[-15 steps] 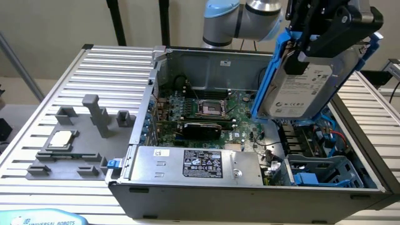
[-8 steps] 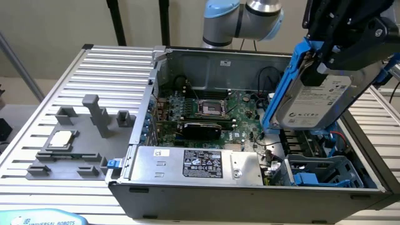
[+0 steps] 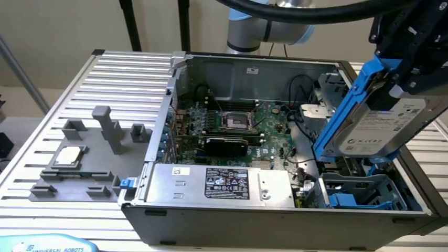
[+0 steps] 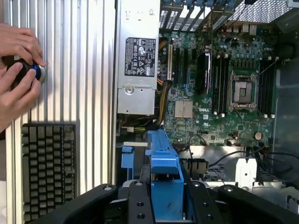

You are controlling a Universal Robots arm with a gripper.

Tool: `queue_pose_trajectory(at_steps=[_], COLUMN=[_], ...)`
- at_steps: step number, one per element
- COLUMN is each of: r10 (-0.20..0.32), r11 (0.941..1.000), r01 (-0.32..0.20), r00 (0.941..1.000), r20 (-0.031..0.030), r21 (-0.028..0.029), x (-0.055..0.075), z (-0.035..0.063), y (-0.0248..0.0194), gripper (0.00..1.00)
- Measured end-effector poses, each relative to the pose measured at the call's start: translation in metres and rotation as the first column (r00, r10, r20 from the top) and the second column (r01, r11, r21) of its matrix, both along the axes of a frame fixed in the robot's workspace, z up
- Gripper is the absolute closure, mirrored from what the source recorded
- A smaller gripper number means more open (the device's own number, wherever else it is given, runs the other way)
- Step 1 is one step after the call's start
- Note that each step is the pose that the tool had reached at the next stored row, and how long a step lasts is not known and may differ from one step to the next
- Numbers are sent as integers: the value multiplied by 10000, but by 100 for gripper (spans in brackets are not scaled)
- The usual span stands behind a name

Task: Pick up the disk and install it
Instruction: 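Pick up the disk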

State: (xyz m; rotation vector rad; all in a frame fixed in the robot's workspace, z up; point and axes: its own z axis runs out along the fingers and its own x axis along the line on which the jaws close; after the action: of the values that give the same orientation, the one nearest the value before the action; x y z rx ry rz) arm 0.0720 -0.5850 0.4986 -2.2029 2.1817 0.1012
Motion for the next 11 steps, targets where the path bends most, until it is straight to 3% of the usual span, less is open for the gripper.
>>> queue_pose_trajectory(at_steps=[7,11], r10=[1,1], r11=[10000,10000], r01=[-1,-1], r00=[10000,10000], r20=[0,-1], r21=[1,1], x=[253,317], z=[-111,-169], y=[-114,-131], gripper=[67,67])
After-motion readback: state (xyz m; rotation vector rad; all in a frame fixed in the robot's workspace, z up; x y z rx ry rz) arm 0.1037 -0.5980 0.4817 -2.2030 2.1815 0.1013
